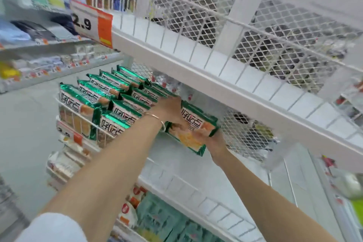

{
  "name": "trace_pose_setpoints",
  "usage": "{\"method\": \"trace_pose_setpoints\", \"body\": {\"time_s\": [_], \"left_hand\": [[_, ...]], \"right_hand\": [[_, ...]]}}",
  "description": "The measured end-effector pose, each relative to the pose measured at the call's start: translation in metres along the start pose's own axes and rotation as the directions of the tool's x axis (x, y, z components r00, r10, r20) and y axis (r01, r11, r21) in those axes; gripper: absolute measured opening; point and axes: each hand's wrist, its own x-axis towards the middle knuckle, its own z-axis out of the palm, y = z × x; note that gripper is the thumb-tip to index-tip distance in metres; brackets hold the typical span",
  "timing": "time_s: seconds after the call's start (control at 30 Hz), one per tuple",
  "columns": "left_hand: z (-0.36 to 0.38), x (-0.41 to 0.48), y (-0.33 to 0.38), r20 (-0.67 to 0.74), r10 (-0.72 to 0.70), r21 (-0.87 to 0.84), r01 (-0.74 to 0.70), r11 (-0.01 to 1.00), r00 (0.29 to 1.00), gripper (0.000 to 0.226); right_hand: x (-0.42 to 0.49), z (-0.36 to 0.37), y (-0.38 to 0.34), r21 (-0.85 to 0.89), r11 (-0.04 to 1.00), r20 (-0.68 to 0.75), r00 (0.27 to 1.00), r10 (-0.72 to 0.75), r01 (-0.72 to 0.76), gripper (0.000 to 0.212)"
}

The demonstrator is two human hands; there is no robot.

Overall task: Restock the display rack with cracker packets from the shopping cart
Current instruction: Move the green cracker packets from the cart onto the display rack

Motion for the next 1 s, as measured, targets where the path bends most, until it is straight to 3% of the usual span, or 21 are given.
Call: {"method": "trace_pose_setpoints", "body": {"time_s": [0.07, 0.17, 0.23, 0.3, 0.37, 0.43, 0.57, 0.63, 0.77, 0.9, 1.0], "left_hand": [[0.009, 0.017, -0.009, -0.071, 0.019, 0.120, -0.010, 0.993, 0.997, 0.109], [0.023, 0.028, -0.018, -0.129, 0.014, 0.350, 0.033, 0.936, 0.991, 0.117], [0.030, 0.036, -0.021, -0.138, 0.047, 0.394, 0.011, 0.919, 0.989, 0.116], [0.033, 0.040, -0.024, -0.129, 0.098, 0.424, -0.034, 0.905, 0.987, 0.126], [0.034, 0.044, -0.027, -0.125, 0.147, 0.486, -0.068, 0.871, 0.981, 0.133], [0.037, 0.049, -0.031, -0.115, 0.169, 0.561, -0.077, 0.824, 0.979, 0.130], [0.043, 0.061, -0.027, -0.159, 0.137, 0.632, -0.006, 0.775, 0.978, 0.126], [0.044, 0.064, -0.025, -0.171, 0.129, 0.647, 0.013, 0.762, 0.977, 0.124], [0.041, 0.067, -0.028, -0.156, 0.157, 0.650, -0.019, 0.760, 0.975, 0.123], [0.022, 0.052, -0.028, -0.050, 0.122, 0.471, -0.084, 0.878, 0.991, 0.125], [0.000, 0.027, -0.034, -0.118, 0.099, 0.345, -0.053, 0.937, 0.988, 0.096]], "right_hand": [[0.018, 0.007, 0.021, -0.005, 1.000, 0.007, 1.000, 0.004, -0.004, 0.080], [0.027, 0.017, 0.037, -0.075, 0.997, -0.060, 0.998, -0.022, 0.018, 0.079], [0.025, 0.021, 0.045, -0.071, 0.993, -0.104, 0.989, -0.102, 0.095, 0.102], [0.018, 0.022, 0.049, -0.183, 0.977, -0.165, 0.977, -0.137, 0.106, 0.121], [0.009, 0.022, 0.051, -0.446, 0.867, -0.064, 0.959, -0.278, 0.221, 0.119], [0.008, 0.021, 0.056, -0.665, 0.670, 0.086, 0.925, -0.370, 0.330, 0.116], [0.029, 0.018, 0.065, -0.801, 0.523, 0.084, 0.920, -0.384, 0.291, 0.112], [0.033, 0.016, 0.067, -0.846, 0.456, 0.099, 0.921, -0.377, 0.277, 0.113], [0.035, 0.007, 0.071, -0.928, 0.219, 0.175, 0.869, -0.462, 0.303, 0.110], [0.032, -0.001, 0.060, -0.938, 0.168, 0.205, 0.878, -0.433, 0.303, 0.100], [0.019, 0.004, 0.032, -0.922, 0.202, 0.228, 0.884, -0.408, 0.331, 0.085]]}}
